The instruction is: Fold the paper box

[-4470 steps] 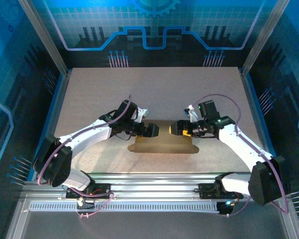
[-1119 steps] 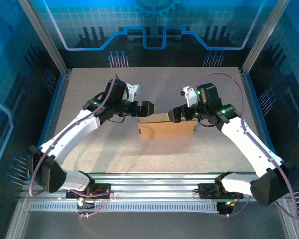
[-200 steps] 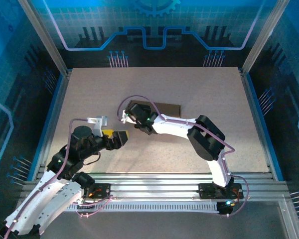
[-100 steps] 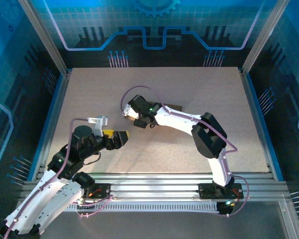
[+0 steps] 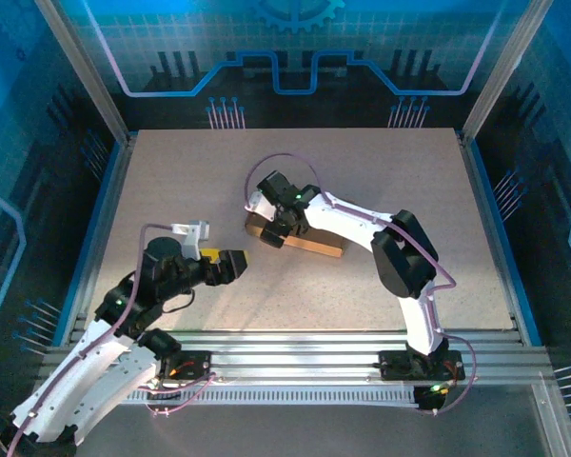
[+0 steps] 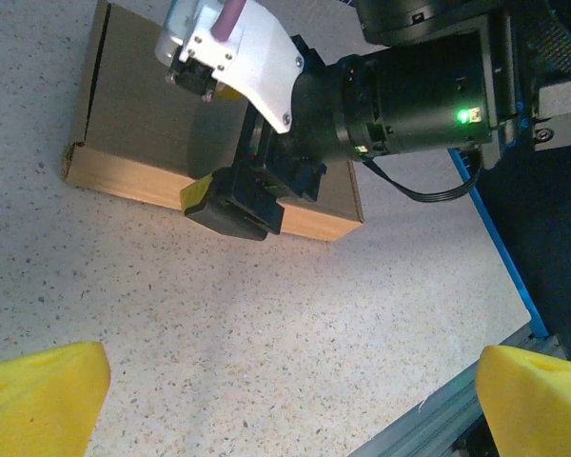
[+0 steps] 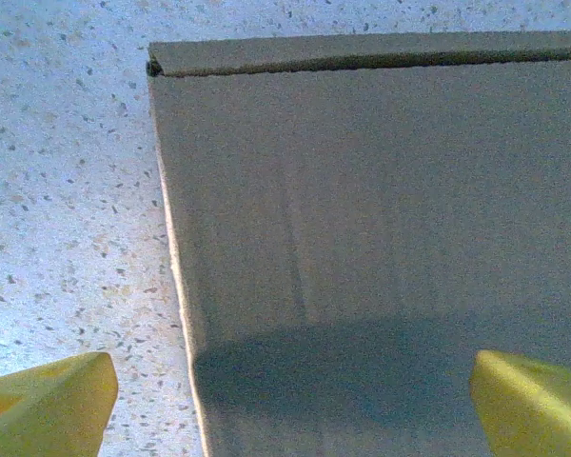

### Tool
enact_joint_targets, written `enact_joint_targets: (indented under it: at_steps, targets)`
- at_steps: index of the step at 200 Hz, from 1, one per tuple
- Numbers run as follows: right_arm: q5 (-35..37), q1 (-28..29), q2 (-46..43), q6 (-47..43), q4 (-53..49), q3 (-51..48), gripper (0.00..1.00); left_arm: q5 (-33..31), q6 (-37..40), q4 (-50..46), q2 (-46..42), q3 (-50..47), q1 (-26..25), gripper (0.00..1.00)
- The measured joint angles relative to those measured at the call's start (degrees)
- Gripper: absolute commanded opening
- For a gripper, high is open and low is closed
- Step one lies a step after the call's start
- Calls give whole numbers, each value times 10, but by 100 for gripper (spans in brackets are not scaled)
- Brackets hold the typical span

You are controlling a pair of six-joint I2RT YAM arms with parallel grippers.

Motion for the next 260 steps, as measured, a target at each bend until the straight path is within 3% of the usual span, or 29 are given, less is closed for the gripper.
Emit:
enact_joint_targets:
  at_steps: [30,78,176,214,260]
  targets:
    - [-31,-9,-22,33,2,-9,100,1,0,0,14,0,0,99]
    - [-75,-31,-128,120,22,-78,100,2,-2,11,58,0,0,99]
    - [-127,-120,-343,261,81,-269,100,2,-9,26,223,80,9,99]
    - [-125,-164,-425,274,83,-335,100,-34,-6,25,292,128,21,99]
    - [-78,-191,-499,290,94,-393,100,-111,36,22,303,132,67,99]
